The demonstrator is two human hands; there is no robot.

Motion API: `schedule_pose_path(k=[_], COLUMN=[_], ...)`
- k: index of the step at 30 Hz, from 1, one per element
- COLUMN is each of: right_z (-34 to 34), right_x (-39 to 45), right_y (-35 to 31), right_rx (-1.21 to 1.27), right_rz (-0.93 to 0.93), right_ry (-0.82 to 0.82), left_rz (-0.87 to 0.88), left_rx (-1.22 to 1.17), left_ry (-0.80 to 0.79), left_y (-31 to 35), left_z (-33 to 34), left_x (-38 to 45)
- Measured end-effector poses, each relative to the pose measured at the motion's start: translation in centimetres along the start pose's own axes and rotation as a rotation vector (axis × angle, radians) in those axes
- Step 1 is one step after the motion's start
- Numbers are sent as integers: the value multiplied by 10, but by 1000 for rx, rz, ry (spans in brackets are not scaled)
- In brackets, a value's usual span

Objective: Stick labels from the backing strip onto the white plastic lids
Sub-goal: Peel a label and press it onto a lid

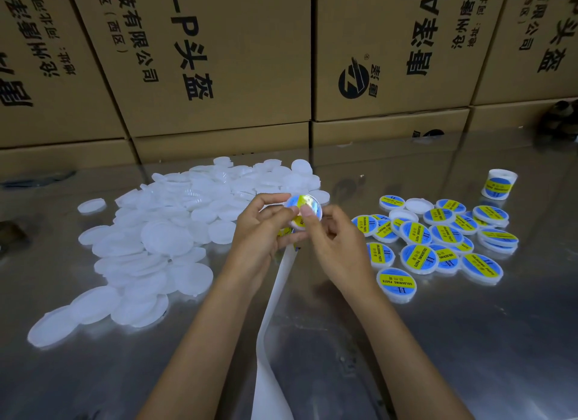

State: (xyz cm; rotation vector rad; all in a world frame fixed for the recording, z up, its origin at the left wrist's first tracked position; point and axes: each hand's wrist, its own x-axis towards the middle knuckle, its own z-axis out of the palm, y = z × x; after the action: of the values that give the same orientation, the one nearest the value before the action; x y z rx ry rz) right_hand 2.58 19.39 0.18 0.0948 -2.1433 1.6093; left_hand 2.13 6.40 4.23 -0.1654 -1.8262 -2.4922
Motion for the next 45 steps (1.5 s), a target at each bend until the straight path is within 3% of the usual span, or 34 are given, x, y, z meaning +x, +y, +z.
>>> schedule_pose_path(k=[8,16,22,30,38,45], right_z=[0,-2,-2,3,-2,-6], right_x=[-3,-6,-1,0,0,0], right_y=[1,-3,-3,1,0,-4], right_rx=[-92,-66,-51,66,-46,-71], right_rz=[-128,-98,-26,17,-98,-71], right_ry=[3,16,81,-75,50,157], left_rz=[-4,42,49,82,139,63], left_rx=[49,269,285,232,273,298], left_ry=[59,-47,-83,42,75,-65], left_y=[2,6,8,2,1,4], left_z=[-1,-6,-7,0,1,-1], left_x=[0,0,-2,-4,-6,-4])
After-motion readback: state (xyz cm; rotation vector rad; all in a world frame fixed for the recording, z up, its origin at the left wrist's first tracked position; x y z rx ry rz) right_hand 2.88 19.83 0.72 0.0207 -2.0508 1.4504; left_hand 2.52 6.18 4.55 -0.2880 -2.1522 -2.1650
